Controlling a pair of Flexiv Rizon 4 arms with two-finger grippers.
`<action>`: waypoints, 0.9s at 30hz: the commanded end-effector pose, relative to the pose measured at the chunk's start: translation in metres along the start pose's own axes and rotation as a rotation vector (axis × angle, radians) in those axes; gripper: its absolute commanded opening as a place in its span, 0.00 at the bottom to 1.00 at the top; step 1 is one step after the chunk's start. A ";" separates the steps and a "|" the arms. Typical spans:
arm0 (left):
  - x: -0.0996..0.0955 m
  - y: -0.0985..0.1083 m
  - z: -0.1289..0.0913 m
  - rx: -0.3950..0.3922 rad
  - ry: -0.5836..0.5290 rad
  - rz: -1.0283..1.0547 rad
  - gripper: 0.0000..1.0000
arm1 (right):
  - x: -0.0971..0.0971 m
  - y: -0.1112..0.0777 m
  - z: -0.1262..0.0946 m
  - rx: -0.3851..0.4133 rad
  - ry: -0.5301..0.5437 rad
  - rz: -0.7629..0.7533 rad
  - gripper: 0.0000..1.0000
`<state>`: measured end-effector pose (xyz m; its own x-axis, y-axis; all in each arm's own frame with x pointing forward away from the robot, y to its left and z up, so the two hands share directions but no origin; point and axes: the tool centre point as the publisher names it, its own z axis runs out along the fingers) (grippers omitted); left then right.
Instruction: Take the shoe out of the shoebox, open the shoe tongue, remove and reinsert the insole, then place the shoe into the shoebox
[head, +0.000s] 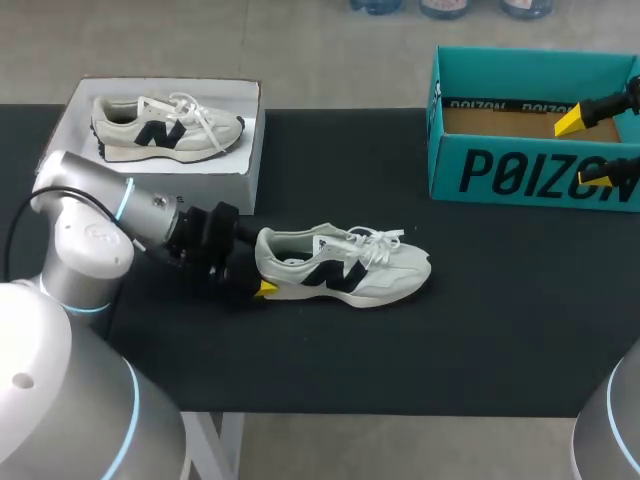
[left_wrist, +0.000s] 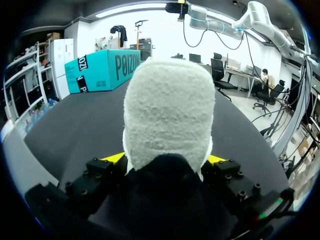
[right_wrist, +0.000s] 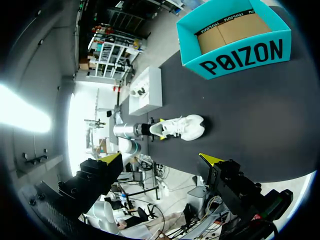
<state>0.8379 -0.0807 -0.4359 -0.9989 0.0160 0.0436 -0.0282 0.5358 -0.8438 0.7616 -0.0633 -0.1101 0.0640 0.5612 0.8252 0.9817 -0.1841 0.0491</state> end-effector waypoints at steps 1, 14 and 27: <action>-0.003 0.003 0.004 -0.001 0.002 0.001 0.00 | 0.000 0.000 0.001 -0.002 -0.002 0.002 1.00; -0.003 0.003 0.004 -0.001 0.002 0.001 0.00 | 0.080 -0.001 0.050 -0.001 -0.531 -0.248 1.00; -0.003 0.003 0.004 -0.001 0.002 0.001 0.00 | 0.105 0.003 0.148 -0.028 -0.776 -0.322 1.00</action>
<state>0.8386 -0.0811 -0.4358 -0.9988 0.0188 0.0451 -0.0280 0.5359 -0.8438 0.7817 0.0803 -0.0935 -0.1135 0.8618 0.4944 0.9727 -0.0049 0.2319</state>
